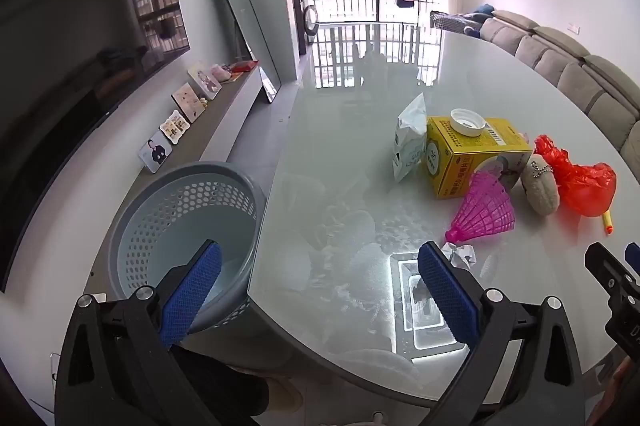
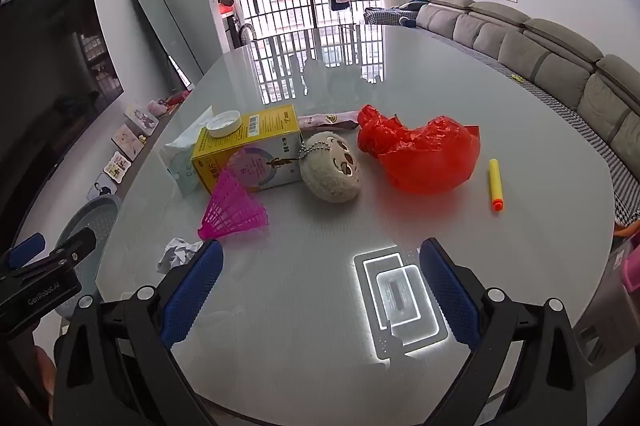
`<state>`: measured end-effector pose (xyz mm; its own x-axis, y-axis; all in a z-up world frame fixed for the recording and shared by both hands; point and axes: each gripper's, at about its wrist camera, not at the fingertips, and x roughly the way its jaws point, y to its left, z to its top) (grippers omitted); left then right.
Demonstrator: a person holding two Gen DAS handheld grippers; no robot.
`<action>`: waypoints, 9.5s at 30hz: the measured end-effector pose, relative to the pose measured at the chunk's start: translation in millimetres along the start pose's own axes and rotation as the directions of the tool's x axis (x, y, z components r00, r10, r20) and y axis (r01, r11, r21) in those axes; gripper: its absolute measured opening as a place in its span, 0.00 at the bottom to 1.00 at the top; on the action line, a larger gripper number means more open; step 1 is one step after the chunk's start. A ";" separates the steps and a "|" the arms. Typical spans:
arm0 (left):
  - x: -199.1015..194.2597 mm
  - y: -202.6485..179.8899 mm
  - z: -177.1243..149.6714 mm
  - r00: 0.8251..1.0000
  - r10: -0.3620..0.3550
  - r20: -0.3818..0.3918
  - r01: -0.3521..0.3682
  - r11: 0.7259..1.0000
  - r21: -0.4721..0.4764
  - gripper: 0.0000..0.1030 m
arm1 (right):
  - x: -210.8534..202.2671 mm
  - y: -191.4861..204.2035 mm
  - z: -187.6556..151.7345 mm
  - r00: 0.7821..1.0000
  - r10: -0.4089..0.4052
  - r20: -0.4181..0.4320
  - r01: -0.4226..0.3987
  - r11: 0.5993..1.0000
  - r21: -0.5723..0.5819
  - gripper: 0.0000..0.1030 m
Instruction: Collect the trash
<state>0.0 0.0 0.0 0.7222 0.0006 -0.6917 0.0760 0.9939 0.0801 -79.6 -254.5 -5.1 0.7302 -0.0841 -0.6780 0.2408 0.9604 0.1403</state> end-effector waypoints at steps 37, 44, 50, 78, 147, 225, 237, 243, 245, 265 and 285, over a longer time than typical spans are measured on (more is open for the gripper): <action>-11.2 -42.1 -3.2 0.998 -0.061 0.009 0.060 0.995 0.076 0.94 | -18.1 -18.4 -4.2 1.000 -0.016 0.007 0.016 1.000 0.027 0.92; -11.9 -40.1 -3.6 0.998 -0.060 0.010 0.059 0.996 0.073 0.94 | -18.0 -19.3 -4.9 1.000 -0.012 0.009 0.012 1.000 0.027 0.92; -10.2 -40.7 -4.1 0.998 -0.058 0.011 0.057 0.996 0.071 0.94 | -19.2 -18.4 -5.8 1.000 -0.009 0.010 0.009 1.000 0.025 0.92; -13.4 -40.0 -2.7 0.998 -0.061 0.013 0.060 0.995 0.077 0.94 | -18.4 -15.9 -4.6 1.000 -0.007 0.009 0.007 1.000 0.024 0.92; 34.8 -52.0 -3.0 0.994 -0.067 -0.085 0.074 0.994 0.078 0.94 | 25.0 -98.8 -4.4 0.998 -0.001 -0.060 0.008 0.992 0.127 0.92; 36.5 -51.1 -6.7 0.995 -0.097 -0.008 0.097 0.994 0.054 0.33 | 80.7 -168.8 13.8 0.974 -0.169 -0.149 0.183 0.980 0.083 0.12; 25.4 7.2 -6.8 0.998 -0.040 0.047 0.041 0.999 -0.020 0.33 | 36.9 -49.2 -8.7 0.988 0.090 -0.123 -0.091 0.996 0.001 0.12; 21.9 68.1 -9.6 0.993 0.095 0.064 -0.088 0.990 -0.109 0.33 | 42.6 52.1 1.5 0.952 0.271 -0.143 -0.289 0.949 -0.127 0.12; 22.7 89.2 -12.2 0.988 0.144 0.056 -0.136 0.981 -0.135 0.33 | 46.3 82.7 5.6 0.934 0.326 -0.148 -0.349 0.922 -0.170 0.12; 107.6 203.0 -28.0 0.966 0.246 -0.081 -0.258 0.943 -0.209 0.35 | 138.3 306.9 5.9 0.781 0.492 -0.384 -0.613 0.720 -0.324 0.12; 119.5 220.6 -29.9 0.979 0.182 -0.098 -0.201 0.943 -0.265 0.59 | 153.9 315.7 -7.3 0.780 0.479 -0.403 -0.609 0.730 -0.310 0.21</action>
<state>82.5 222.6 -86.4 0.6534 0.1918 -0.7323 -0.2562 0.9663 0.0245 104.2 37.7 -70.4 0.4273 0.5018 -0.7521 -0.4674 0.8347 0.2913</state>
